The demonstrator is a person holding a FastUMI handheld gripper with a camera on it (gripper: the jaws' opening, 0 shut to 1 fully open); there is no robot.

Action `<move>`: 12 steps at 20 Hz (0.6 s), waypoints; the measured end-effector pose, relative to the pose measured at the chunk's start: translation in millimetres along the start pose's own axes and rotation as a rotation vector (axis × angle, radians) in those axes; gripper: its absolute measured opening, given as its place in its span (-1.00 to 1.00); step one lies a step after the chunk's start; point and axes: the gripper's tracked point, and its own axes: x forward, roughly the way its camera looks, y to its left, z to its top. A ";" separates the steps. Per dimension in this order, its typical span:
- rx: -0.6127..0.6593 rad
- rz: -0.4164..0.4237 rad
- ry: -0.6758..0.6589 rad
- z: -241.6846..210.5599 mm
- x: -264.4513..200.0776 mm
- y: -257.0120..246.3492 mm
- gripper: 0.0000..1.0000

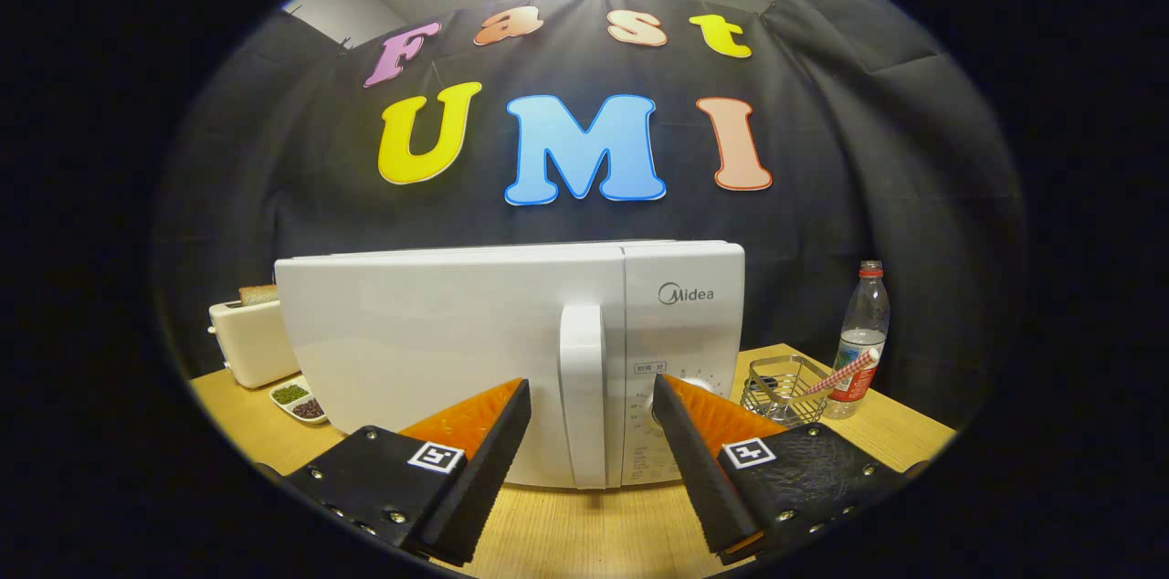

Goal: Open the microwave, put the food inside, and close the microwave door.

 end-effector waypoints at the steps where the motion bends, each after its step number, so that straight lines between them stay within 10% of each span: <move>1: -0.001 0.000 0.001 -2.8 4.0 -0.8 0.69; 5: -0.023 0.015 0.011 -11.9 15.2 -0.3 0.30; 6: -0.027 0.014 0.021 -13.6 16.2 1.5 -0.19; 12: -0.005 0.001 0.063 -15.9 16.4 3.1 -0.53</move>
